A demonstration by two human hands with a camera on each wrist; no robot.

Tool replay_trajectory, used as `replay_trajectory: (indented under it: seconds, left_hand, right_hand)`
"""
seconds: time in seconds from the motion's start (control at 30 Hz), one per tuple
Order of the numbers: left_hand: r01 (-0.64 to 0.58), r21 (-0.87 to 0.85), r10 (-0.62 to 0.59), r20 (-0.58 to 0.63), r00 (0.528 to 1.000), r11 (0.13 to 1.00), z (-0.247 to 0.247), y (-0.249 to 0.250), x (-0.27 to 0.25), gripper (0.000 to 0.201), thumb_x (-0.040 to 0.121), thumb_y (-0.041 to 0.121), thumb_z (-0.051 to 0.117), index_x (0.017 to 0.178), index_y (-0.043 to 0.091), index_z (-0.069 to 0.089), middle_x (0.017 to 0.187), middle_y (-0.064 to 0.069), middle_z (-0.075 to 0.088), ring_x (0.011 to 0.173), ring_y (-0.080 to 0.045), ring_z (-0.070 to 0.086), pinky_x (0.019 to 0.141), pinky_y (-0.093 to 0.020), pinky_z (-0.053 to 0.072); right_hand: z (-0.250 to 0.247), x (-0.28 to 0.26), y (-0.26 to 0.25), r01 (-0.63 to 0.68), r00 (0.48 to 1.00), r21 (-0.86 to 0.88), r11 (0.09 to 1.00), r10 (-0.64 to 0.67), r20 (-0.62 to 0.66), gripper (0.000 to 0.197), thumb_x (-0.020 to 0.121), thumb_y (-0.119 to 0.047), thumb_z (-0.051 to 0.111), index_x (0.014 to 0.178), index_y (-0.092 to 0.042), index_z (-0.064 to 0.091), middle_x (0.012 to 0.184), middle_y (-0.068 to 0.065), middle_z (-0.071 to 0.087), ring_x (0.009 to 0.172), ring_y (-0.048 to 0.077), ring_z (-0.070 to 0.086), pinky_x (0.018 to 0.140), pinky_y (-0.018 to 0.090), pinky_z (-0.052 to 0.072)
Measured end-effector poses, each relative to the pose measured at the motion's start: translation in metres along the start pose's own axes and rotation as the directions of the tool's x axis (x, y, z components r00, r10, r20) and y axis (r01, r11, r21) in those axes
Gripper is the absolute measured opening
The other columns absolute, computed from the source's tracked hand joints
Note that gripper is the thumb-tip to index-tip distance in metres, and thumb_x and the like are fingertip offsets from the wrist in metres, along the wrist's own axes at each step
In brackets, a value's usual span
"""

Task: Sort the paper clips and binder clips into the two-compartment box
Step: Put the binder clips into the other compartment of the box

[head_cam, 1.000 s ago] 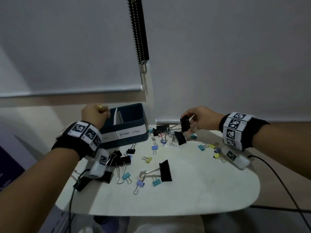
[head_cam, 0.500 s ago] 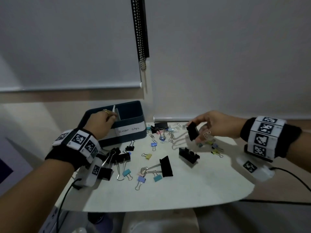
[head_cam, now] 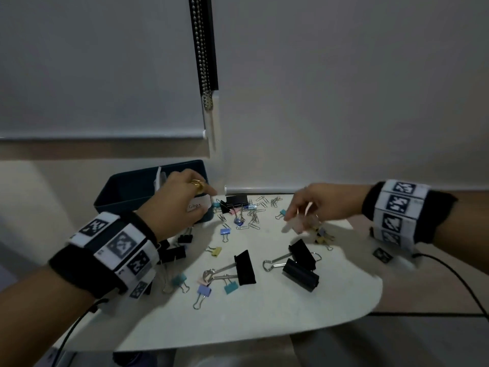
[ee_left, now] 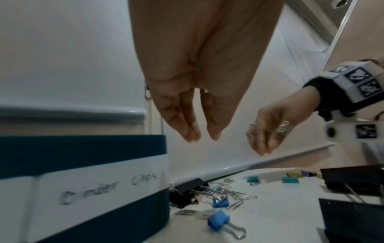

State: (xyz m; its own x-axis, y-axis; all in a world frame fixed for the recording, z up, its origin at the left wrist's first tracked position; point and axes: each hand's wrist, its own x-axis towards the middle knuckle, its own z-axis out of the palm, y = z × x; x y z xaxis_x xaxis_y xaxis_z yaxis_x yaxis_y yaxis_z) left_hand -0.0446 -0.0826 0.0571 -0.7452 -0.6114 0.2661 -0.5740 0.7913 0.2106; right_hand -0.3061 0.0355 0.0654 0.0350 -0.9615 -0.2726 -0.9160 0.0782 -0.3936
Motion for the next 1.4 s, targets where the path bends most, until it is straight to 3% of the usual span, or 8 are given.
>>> replay_trajectory:
  seconds: [0.1, 0.27, 0.47, 0.63, 0.73, 0.97, 1.07, 1.4]
  left_hand:
    - [-0.039, 0.029, 0.034, 0.163, 0.986, 0.999, 0.011, 0.019, 0.028, 0.026, 0.090, 0.011, 0.055, 0.110, 0.020, 0.069, 0.113, 0.001, 0.064, 0.099, -0.009, 0.059, 0.082, -0.008, 0.034]
    - [0.010, 0.097, -0.045, 0.371, 0.928, 0.995, 0.040, 0.029, 0.066, 0.034, 0.094, 0.005, 0.044, 0.122, 0.015, 0.061, 0.128, -0.003, 0.060, 0.118, -0.017, 0.056, 0.104, -0.024, 0.040]
    - [0.113, 0.083, -0.138, 0.447, 0.884, 0.990, 0.059, 0.027, 0.081, 0.021, 0.082, 0.021, 0.067, 0.103, 0.016, 0.069, 0.094, 0.004, 0.067, 0.084, -0.008, 0.057, 0.086, -0.022, 0.049]
    - [0.105, 0.102, -0.139, 0.431, 0.892, 0.989, 0.066, 0.027, 0.084, 0.022, 0.079, 0.022, 0.072, 0.100, 0.015, 0.068, 0.086, 0.007, 0.061, 0.080, -0.004, 0.051, 0.078, -0.017, 0.043]
    - [0.119, 0.059, -0.132, 0.382, 0.915, 0.991, 0.065, 0.022, 0.082, 0.019, 0.075, 0.019, 0.076, 0.093, 0.015, 0.071, 0.089, 0.004, 0.067, 0.076, -0.004, 0.056, 0.079, -0.018, 0.049]
    - [0.201, 0.019, -0.198, 0.293, 0.935, 0.979, 0.061, 0.013, 0.073, 0.017, 0.068, 0.025, 0.081, 0.080, 0.015, 0.074, 0.074, 0.011, 0.067, 0.064, 0.005, 0.056, 0.071, -0.009, 0.044]
    - [0.219, 0.034, -0.220, 0.258, 0.941, 0.975, 0.059, 0.011, 0.072, 0.014, 0.071, 0.026, 0.080, 0.076, 0.014, 0.075, 0.074, 0.007, 0.071, 0.068, -0.001, 0.062, 0.074, -0.014, 0.052]
    - [0.181, 0.274, -0.246, 0.227, 0.942, 0.945, 0.049, 0.014, 0.064, 0.018, 0.072, 0.038, 0.076, 0.083, 0.024, 0.072, 0.084, 0.005, 0.067, 0.077, -0.012, 0.061, 0.067, -0.023, 0.049]
  right_hand:
    - [-0.012, 0.033, 0.000, -0.004, 0.995, -0.205, 0.979, -0.016, -0.097, 0.029, 0.088, -0.007, 0.058, 0.114, -0.015, 0.068, 0.100, -0.005, 0.066, 0.073, 0.000, 0.053, 0.075, 0.015, 0.038]
    - [-0.008, 0.060, 0.006, -0.065, 0.982, -0.502, 0.863, 0.144, 0.120, 0.033, 0.090, 0.000, 0.043, 0.106, -0.013, 0.069, 0.115, 0.004, 0.066, 0.084, 0.022, 0.053, 0.064, 0.020, 0.043]
    - [-0.007, 0.068, 0.019, -0.050, 0.999, -0.361, 0.931, 0.048, -0.015, 0.032, 0.085, 0.003, 0.051, 0.104, -0.013, 0.072, 0.110, -0.001, 0.071, 0.103, 0.015, 0.064, 0.087, 0.022, 0.049]
    - [-0.005, 0.093, 0.021, -0.026, 0.997, -0.371, 0.928, -0.004, -0.081, 0.025, 0.086, 0.002, 0.050, 0.091, -0.013, 0.069, 0.115, 0.007, 0.067, 0.108, 0.024, 0.059, 0.092, 0.028, 0.046]
    - [-0.001, 0.104, 0.022, -0.007, 0.999, -0.445, 0.895, -0.008, -0.031, 0.029, 0.086, 0.002, 0.046, 0.064, -0.016, 0.044, 0.079, 0.004, 0.059, 0.084, 0.025, 0.053, 0.064, 0.023, 0.037]
    - [0.009, 0.097, 0.009, 0.064, 0.998, -0.496, 0.866, -0.065, 0.014, 0.028, 0.091, -0.006, 0.049, 0.114, -0.008, 0.065, 0.108, 0.004, 0.067, 0.099, 0.019, 0.058, 0.088, 0.022, 0.041]
    - [0.018, 0.094, 0.005, 0.094, 0.994, -0.480, 0.872, -0.105, 0.004, 0.023, 0.090, -0.009, 0.053, 0.107, -0.006, 0.069, 0.107, 0.007, 0.070, 0.086, 0.014, 0.055, 0.082, 0.021, 0.041]
    - [0.026, 0.094, -0.016, 0.241, 0.965, -0.441, 0.864, -0.262, 0.015, 0.027, 0.086, -0.005, 0.059, 0.112, -0.009, 0.067, 0.111, 0.004, 0.069, 0.105, 0.017, 0.062, 0.082, 0.016, 0.040]
